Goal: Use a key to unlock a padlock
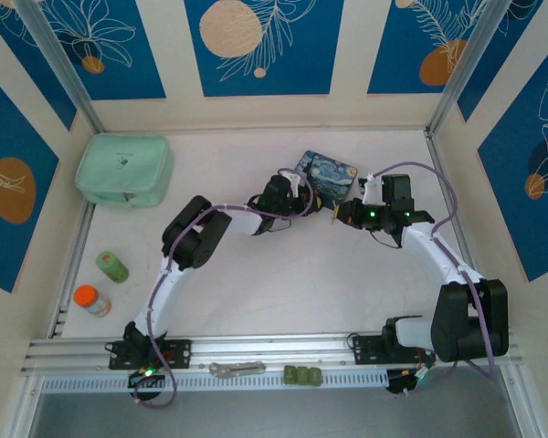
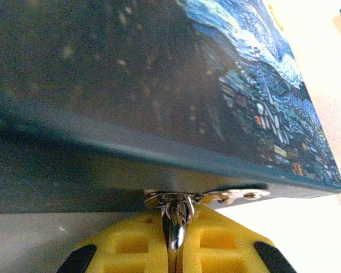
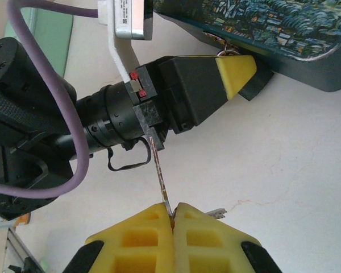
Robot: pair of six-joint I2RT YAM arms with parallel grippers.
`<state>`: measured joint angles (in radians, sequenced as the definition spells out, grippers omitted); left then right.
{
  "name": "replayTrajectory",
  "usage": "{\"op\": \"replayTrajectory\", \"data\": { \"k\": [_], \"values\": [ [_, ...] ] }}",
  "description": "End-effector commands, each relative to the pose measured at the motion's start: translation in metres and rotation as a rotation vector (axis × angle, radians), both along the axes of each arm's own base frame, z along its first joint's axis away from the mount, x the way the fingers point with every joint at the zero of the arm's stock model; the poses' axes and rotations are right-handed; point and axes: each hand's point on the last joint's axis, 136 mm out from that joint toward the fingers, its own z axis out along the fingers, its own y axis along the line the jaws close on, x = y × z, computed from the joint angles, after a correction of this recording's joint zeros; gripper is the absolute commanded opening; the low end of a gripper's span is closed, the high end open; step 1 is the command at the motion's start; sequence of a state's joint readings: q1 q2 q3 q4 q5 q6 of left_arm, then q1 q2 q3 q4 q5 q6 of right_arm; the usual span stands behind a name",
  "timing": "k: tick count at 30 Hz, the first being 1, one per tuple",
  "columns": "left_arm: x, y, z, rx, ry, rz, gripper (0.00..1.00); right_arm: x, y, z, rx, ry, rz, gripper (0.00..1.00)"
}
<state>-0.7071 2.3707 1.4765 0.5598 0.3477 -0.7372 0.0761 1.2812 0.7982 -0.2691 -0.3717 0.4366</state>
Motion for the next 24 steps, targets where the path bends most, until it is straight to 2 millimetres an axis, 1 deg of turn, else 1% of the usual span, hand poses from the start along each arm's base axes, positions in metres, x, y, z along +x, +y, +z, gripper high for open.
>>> {"op": "replayTrajectory", "data": {
  "k": [1,4,7,10,12,16,21,24],
  "values": [
    [-0.025,0.002,-0.012,0.007,0.149,-0.053,0.04,-0.005,0.007,-0.009,0.064,0.041,0.054,0.00],
    [-0.032,0.004,0.004,-0.047,0.202,-0.069,0.04,-0.006,0.014,-0.017,0.124,0.085,0.087,0.00],
    [-0.041,0.004,0.014,-0.092,0.253,-0.084,0.02,-0.005,0.017,-0.023,0.165,0.121,0.115,0.00],
    [-0.044,0.005,0.023,-0.157,0.311,-0.082,0.02,-0.006,0.017,-0.026,0.203,0.141,0.132,0.00],
    [-0.043,0.006,0.032,-0.211,0.347,-0.069,0.00,-0.006,0.014,-0.027,0.215,0.145,0.129,0.00],
    [-0.037,0.012,0.050,-0.307,0.389,-0.031,0.00,-0.014,0.012,-0.028,0.243,0.167,0.139,0.00],
    [-0.027,0.019,0.075,-0.427,0.410,-0.017,0.00,-0.027,0.014,-0.034,0.295,0.216,0.130,0.00],
    [-0.022,0.024,0.088,-0.496,0.414,-0.012,0.00,-0.029,0.015,-0.034,0.317,0.225,0.127,0.00]
  ]
}}
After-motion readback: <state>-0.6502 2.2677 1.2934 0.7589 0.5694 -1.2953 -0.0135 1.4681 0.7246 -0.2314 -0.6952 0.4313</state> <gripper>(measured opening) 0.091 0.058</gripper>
